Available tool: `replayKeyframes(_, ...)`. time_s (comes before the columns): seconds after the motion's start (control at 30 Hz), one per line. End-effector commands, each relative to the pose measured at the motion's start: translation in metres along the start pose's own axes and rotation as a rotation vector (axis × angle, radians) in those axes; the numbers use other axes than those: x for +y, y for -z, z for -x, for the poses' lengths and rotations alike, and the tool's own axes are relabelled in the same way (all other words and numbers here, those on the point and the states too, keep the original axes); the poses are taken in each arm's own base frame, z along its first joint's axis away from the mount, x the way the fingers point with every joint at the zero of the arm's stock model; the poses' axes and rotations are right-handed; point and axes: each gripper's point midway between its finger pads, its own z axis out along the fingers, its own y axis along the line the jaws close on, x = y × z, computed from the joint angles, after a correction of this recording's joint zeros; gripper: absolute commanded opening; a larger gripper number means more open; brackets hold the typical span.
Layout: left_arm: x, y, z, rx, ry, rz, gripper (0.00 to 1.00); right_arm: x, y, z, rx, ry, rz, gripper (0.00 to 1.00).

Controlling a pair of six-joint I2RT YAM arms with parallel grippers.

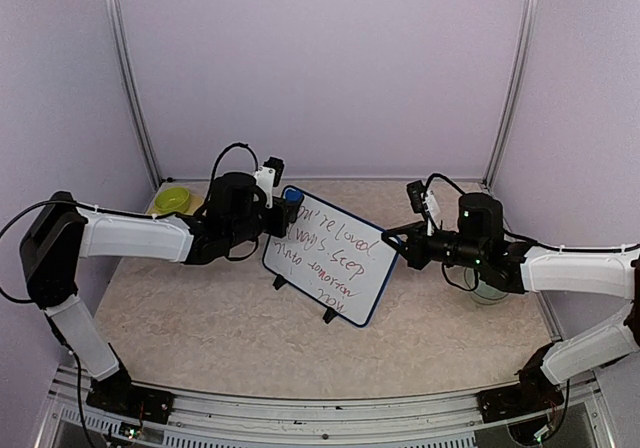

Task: Erase the whiteboard
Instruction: Erase the center of the whiteboard.

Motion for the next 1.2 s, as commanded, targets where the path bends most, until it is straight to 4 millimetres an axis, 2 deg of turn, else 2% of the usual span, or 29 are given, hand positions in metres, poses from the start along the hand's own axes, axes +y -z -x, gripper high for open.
replayKeyframes(0.0, -0.004, -0.001, -0.042, 0.099, -0.035, 0.002, 0.18, 0.004, -0.003, -0.059, 0.200, 0.071, 0.049, 0.00)
replayKeyframes(0.17, 0.005, 0.008, -0.074, 0.160, -0.035, 0.028, 0.18, 0.005, -0.004, -0.059, 0.201, 0.070, 0.052, 0.00)
replayKeyframes(0.3, 0.009, 0.011, -0.089, 0.196, -0.034, 0.044, 0.17, 0.005, -0.004, -0.060, 0.204, 0.069, 0.055, 0.00)
replayKeyframes(0.4, 0.010, 0.011, -0.092, 0.198, -0.031, 0.043, 0.17, 0.005, -0.004, -0.060, 0.205, 0.069, 0.057, 0.00)
replayKeyframes(0.53, 0.006, 0.009, -0.078, 0.169, -0.030, 0.034, 0.17, 0.006, -0.004, -0.060, 0.206, 0.068, 0.062, 0.00)
replayKeyframes(0.87, -0.011, -0.002, -0.012, 0.046, -0.051, -0.002, 0.17, 0.008, -0.005, -0.061, 0.212, 0.070, 0.073, 0.00)
replayKeyframes(1.0, -0.014, -0.005, -0.004, 0.031, -0.054, -0.013, 0.18, 0.007, -0.005, -0.062, 0.215, 0.069, 0.073, 0.00)
replayKeyframes(1.17, -0.016, -0.007, -0.016, 0.058, -0.048, -0.017, 0.17, 0.007, -0.006, -0.064, 0.219, 0.067, 0.071, 0.00)
